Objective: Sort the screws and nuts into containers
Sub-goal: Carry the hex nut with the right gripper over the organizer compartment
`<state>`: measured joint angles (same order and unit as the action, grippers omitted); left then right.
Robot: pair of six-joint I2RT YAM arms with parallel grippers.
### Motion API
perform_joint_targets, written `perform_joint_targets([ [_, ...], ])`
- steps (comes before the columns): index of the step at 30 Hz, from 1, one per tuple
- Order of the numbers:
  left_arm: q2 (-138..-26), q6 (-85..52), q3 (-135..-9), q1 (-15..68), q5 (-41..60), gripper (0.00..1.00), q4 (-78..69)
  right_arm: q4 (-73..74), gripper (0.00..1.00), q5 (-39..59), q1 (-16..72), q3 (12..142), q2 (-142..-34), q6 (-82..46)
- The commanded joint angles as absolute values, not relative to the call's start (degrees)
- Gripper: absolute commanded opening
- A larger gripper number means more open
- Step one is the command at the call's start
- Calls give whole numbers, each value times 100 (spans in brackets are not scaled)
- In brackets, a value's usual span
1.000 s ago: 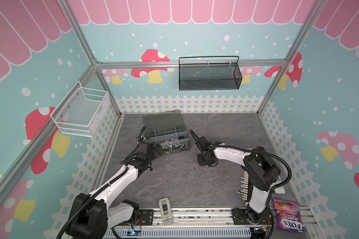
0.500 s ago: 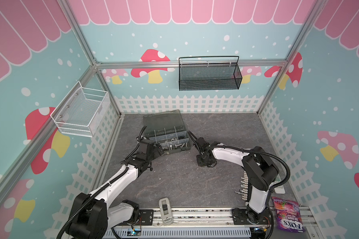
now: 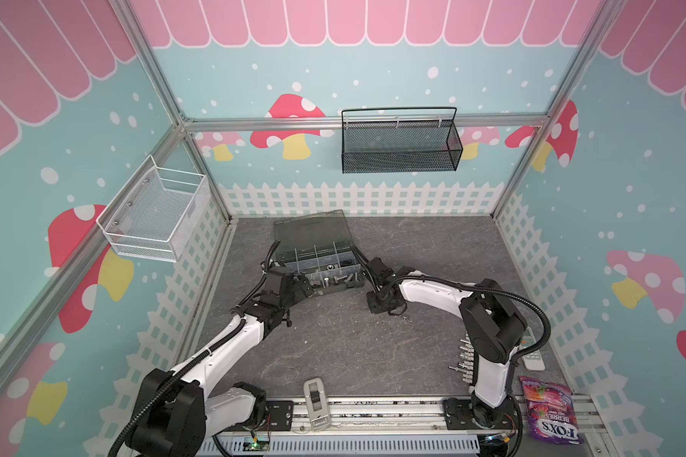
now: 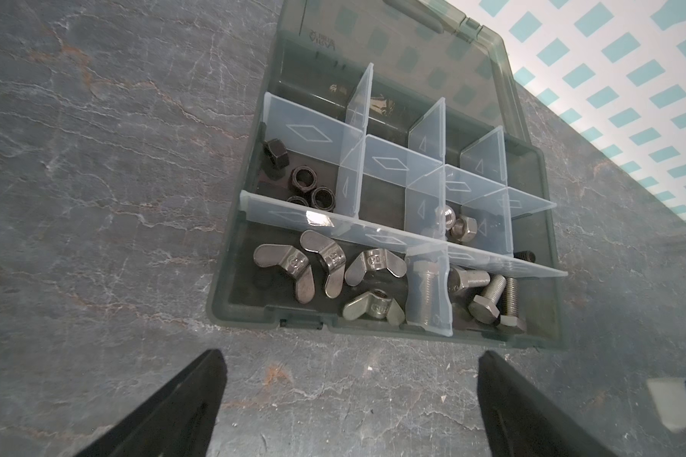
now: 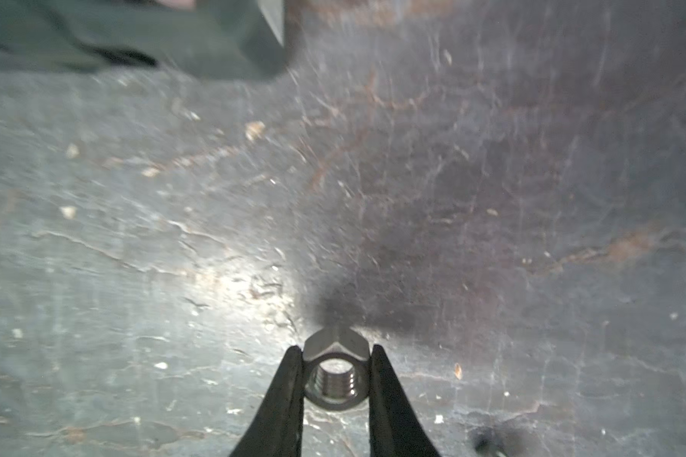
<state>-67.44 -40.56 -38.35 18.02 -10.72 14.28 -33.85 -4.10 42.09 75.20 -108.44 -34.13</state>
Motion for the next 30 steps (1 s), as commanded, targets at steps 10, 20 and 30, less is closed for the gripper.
perform_joint_targets([
  [10,-6653,-4157,-3745,1767,-1135,100,1371,-3041,10,-399,4333,9140,-11419,-2872],
  [20,-6660,-4167,-3718,1767,-1147,100,1371,-3034,10,-429,4377,10615,-12381,-2445],
  [30,-6688,-4158,-3717,1767,-1160,100,1348,-3041,13,-283,4386,11825,-13330,-2233],
])
